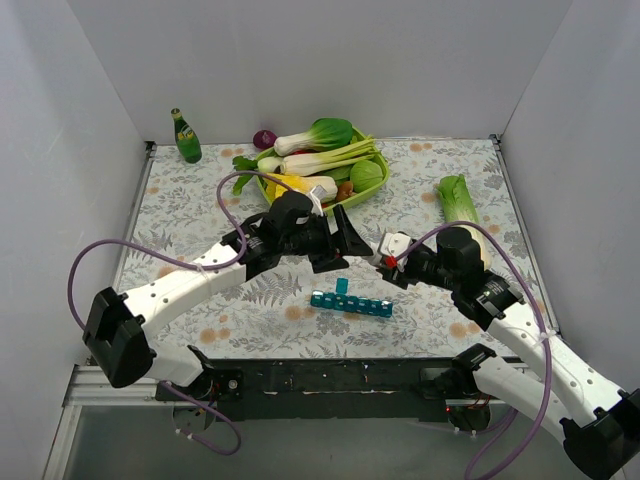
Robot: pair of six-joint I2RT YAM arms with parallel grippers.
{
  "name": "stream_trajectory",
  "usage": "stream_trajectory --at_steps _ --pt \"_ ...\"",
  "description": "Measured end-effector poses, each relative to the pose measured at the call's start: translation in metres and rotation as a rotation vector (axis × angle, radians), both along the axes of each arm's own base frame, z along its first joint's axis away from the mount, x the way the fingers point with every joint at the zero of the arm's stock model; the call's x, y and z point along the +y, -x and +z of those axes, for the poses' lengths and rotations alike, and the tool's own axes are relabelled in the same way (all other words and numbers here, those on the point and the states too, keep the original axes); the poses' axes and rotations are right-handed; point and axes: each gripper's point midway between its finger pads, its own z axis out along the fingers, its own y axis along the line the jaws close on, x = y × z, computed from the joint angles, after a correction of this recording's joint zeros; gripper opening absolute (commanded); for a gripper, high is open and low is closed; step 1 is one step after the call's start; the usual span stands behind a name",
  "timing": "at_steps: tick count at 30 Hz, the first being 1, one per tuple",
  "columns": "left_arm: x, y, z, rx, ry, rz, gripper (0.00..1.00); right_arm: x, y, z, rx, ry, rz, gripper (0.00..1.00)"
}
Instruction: Sort the pills into containers
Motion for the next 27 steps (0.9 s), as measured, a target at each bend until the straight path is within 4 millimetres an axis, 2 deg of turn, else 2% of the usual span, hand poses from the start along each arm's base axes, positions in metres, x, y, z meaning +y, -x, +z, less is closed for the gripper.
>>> stream_trajectory --at_steps 4,9,13,16,20,27 --pt "-0.007 -0.001 -0.013 0.022 -0.029 0.010 0.72 -0.001 0.000 -0.002 0.002 0.007 0.000 0.01" --pt "-0.012 -0.007 -0.009 0.010 -0.022 0.020 0.70 -0.001 0.000 -0.003 0.005 0.010 -0.001 0.01" --pt "-0.014 -0.009 -0.010 0.007 -0.018 0.022 0.63 -0.001 0.001 -0.004 0.008 0.011 0.000 0.01" --pt "-0.015 -0.009 -0.009 0.004 -0.013 0.017 0.56 -0.001 0.002 -0.004 0.013 0.010 0.002 0.01" --pt "-0.019 -0.008 -0.005 -0.014 0.007 -0.005 0.36 0.000 0.003 -0.005 0.027 0.003 0.004 0.01" --pt "-0.023 -0.004 -0.003 -0.095 0.031 -0.095 0.24 0.002 0.010 -0.008 0.107 -0.035 -0.002 0.01"
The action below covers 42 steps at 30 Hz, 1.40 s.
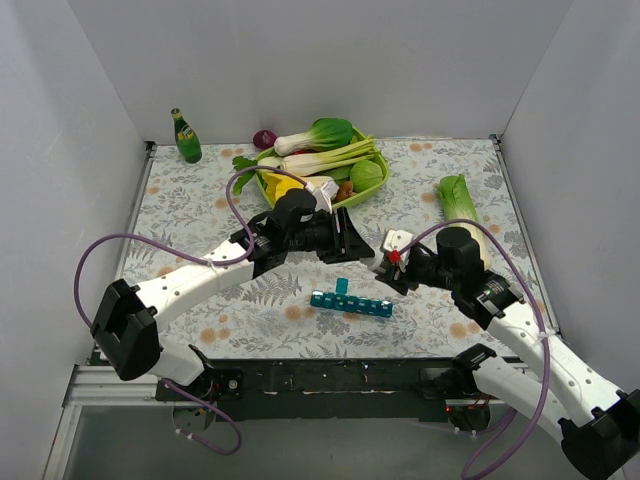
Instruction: Sort the pills into containers
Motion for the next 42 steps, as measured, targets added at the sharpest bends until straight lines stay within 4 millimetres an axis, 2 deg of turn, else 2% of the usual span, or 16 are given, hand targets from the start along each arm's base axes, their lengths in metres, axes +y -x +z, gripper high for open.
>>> stream_trajectory --at_steps 6,8,13,14,18,22,26,29,31,34,37,38,42 --pt "0.004 0.017 -0.004 -0.157 0.010 -0.184 0.25 0.007 0.022 -0.005 0.178 -0.080 0.040 0.01" --pt "0.007 0.026 -0.001 -0.265 0.011 -0.292 0.37 0.013 0.034 -0.003 0.246 -0.127 0.076 0.01" --pt "0.024 0.060 0.003 -0.540 0.015 -0.570 0.60 0.033 0.074 -0.004 0.477 -0.271 0.236 0.01" --pt "0.027 0.067 0.004 -0.580 0.018 -0.613 0.72 0.036 0.080 -0.004 0.518 -0.297 0.261 0.01" --pt "0.033 0.080 0.005 -0.669 0.021 -0.699 0.98 0.037 0.090 -0.009 0.635 -0.357 0.283 0.01" --pt "0.043 0.080 0.021 -0.730 0.035 -0.631 0.98 0.036 0.085 -0.003 0.647 -0.390 0.271 0.01" --pt "0.069 0.068 0.049 -0.760 0.071 -0.443 0.98 0.035 0.082 -0.004 0.620 -0.381 0.266 0.01" --pt "0.082 0.059 0.065 -0.691 0.112 -0.315 0.98 0.032 0.078 -0.001 0.547 -0.353 0.268 0.01" --pt "0.083 0.051 0.068 -0.594 0.131 -0.243 0.98 0.030 0.071 0.004 0.464 -0.329 0.265 0.01" --pt "0.074 0.043 0.051 -0.387 0.133 -0.190 0.94 0.027 0.059 0.013 0.322 -0.283 0.258 0.01" --pt "0.063 0.036 0.022 -0.189 0.095 -0.156 0.91 0.024 0.052 0.013 0.184 -0.220 0.264 0.01" --pt "0.061 0.034 0.013 -0.143 0.082 -0.143 0.86 0.023 0.051 0.012 0.158 -0.203 0.266 0.01" --pt "0.049 0.033 -0.007 -0.019 0.048 -0.116 0.81 0.020 0.045 0.006 0.042 -0.124 0.266 0.01"
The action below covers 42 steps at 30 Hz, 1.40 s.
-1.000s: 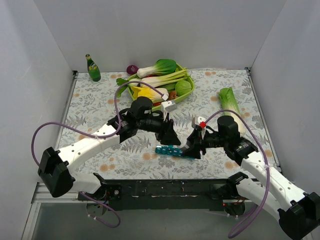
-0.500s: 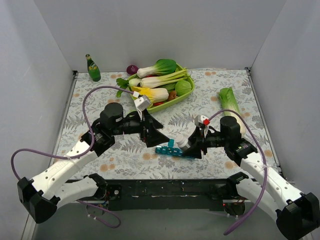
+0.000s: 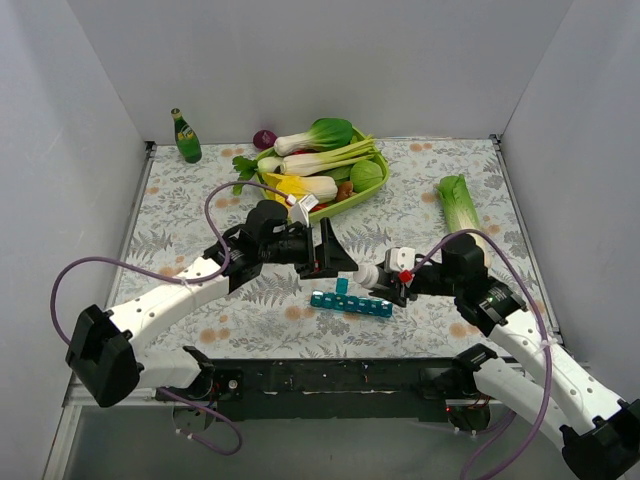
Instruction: Sort the pills into containers
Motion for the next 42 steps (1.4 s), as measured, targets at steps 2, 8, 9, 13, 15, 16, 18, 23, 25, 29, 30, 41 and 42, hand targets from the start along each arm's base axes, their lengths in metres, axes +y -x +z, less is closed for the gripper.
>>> stream_trajectory --at_steps 2,8,9,13,15,16,18,23,25,29,30,41,42 --pt "-0.006 0.001 -0.002 0.026 -0.007 0.004 0.80 -0.001 -0.004 -0.001 -0.055 0.022 -0.005 0.01" --pt "-0.026 0.005 0.000 0.052 0.001 -0.006 0.67 -0.004 -0.012 -0.005 -0.129 0.063 -0.018 0.01" --pt "-0.028 0.006 -0.001 0.060 0.000 -0.008 0.65 -0.005 -0.013 -0.006 -0.132 0.068 -0.022 0.01" --pt "-0.033 0.006 -0.005 0.079 -0.003 -0.010 0.43 -0.006 -0.014 -0.009 -0.133 0.081 -0.032 0.01" --pt "-0.035 0.007 -0.004 0.081 -0.001 -0.012 0.33 -0.007 -0.013 -0.014 -0.121 0.091 -0.034 0.01" --pt "-0.035 0.007 -0.004 0.079 -0.001 -0.015 0.30 -0.008 -0.012 -0.016 -0.115 0.094 -0.035 0.01" --pt "-0.036 0.007 -0.006 0.071 -0.004 -0.021 0.23 -0.008 -0.012 -0.016 -0.109 0.096 -0.037 0.01" --pt "-0.038 0.012 -0.007 -0.017 -0.008 -0.112 0.17 -0.008 -0.007 -0.019 -0.050 0.084 -0.042 0.01" --pt "-0.037 0.016 -0.010 -0.090 -0.016 -0.169 0.17 -0.006 0.000 -0.022 0.014 0.069 -0.040 0.01" --pt "-0.033 0.030 -0.019 -0.287 -0.042 -0.340 0.20 0.000 0.021 -0.032 0.196 0.024 -0.007 0.01" --pt "-0.033 0.035 -0.021 -0.344 -0.044 -0.388 0.24 0.002 0.029 -0.035 0.255 0.008 0.005 0.01" --pt "-0.024 0.064 -0.032 -0.750 -0.010 -0.696 0.98 0.015 0.080 -0.044 0.809 -0.201 0.094 0.01" --pt "-0.023 0.064 -0.029 -0.757 -0.004 -0.676 0.98 0.015 0.079 -0.042 0.821 -0.210 0.088 0.01"
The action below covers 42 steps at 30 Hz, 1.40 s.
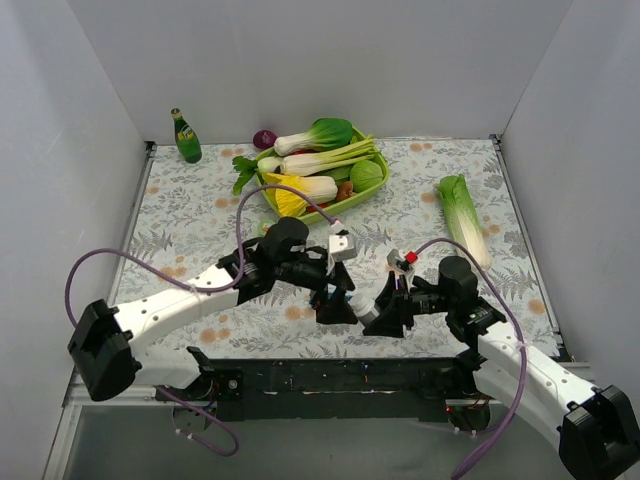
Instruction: Sort the pills into containers
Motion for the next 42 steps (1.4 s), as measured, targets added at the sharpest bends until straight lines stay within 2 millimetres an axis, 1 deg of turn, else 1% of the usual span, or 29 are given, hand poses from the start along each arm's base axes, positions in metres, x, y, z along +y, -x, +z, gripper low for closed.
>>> stream_trajectory --at_steps 2,4,6,8,9,10,11,13,15,17,19,21,23,24,26,27,29,30,31,36,39,42 --pt "0.008 -0.003 0.010 0.003 0.044 0.077 0.98 -0.001 -0.002 0.005 -0.007 -0.011 -0.010 0.01" --pt "0.019 -0.009 0.031 0.016 0.119 0.163 0.98 -0.001 -0.004 0.008 -0.040 -0.012 -0.013 0.01" --pt "0.028 -0.017 0.053 0.048 0.193 0.248 0.98 -0.001 -0.010 0.013 -0.100 -0.002 -0.026 0.01" --pt "0.036 -0.026 0.073 0.121 0.256 0.328 0.98 -0.001 -0.019 0.021 -0.194 0.008 -0.043 0.01" --pt "0.037 -0.031 0.079 0.171 0.274 0.365 0.98 -0.002 -0.024 0.025 -0.247 0.018 -0.057 0.01" --pt "0.037 -0.035 0.081 0.229 0.276 0.397 0.98 -0.003 -0.029 0.028 -0.300 0.027 -0.067 0.01" --pt "0.036 -0.038 0.078 0.293 0.263 0.425 0.98 -0.004 -0.036 0.031 -0.360 0.040 -0.080 0.01" --pt "0.030 -0.043 0.060 0.441 0.201 0.483 0.98 -0.007 -0.048 0.035 -0.478 0.076 -0.106 0.01" --pt "0.024 -0.048 0.036 0.590 0.116 0.544 0.98 -0.010 -0.062 0.036 -0.606 0.124 -0.130 0.01" --pt "0.020 -0.052 0.017 0.702 0.057 0.593 0.98 -0.015 -0.073 0.033 -0.713 0.185 -0.146 0.01" --pt "0.018 -0.054 0.010 0.770 0.030 0.629 0.98 -0.020 -0.081 0.027 -0.795 0.247 -0.147 0.01" --pt "0.015 -0.055 0.012 0.802 0.031 0.646 0.98 -0.025 -0.086 0.021 -0.850 0.300 -0.142 0.01" --pt "0.011 -0.056 0.020 0.815 0.045 0.648 0.95 -0.028 -0.090 0.016 -0.892 0.339 -0.134 0.01" --pt "0.007 -0.057 0.025 0.818 0.054 0.645 0.88 -0.030 -0.091 0.014 -0.906 0.357 -0.132 0.01" --pt "0.000 -0.058 0.031 0.825 0.062 0.642 0.83 -0.032 -0.094 0.012 -0.927 0.379 -0.129 0.01" --pt "-0.004 -0.058 0.032 0.829 0.063 0.642 0.78 -0.032 -0.095 0.012 -0.935 0.388 -0.128 0.01" --pt "-0.010 -0.058 0.029 0.847 0.053 0.646 0.74 -0.034 -0.096 0.010 -0.947 0.402 -0.127 0.01" --pt "-0.012 -0.058 0.025 0.857 0.042 0.653 0.70 -0.034 -0.097 0.010 -0.950 0.408 -0.127 0.01" --pt "-0.015 -0.058 0.019 0.865 0.027 0.663 0.70 -0.035 -0.098 0.009 -0.951 0.411 -0.127 0.01" --pt "-0.019 -0.061 -0.003 0.891 -0.030 0.715 0.62 -0.035 -0.098 0.009 -0.954 0.416 -0.128 0.01" --pt "-0.020 -0.063 -0.003 0.888 -0.032 0.727 0.53 -0.035 -0.098 0.009 -0.954 0.417 -0.128 0.01" --pt "-0.022 -0.066 0.004 0.876 -0.016 0.720 0.40 -0.035 -0.098 0.009 -0.953 0.416 -0.128 0.01"
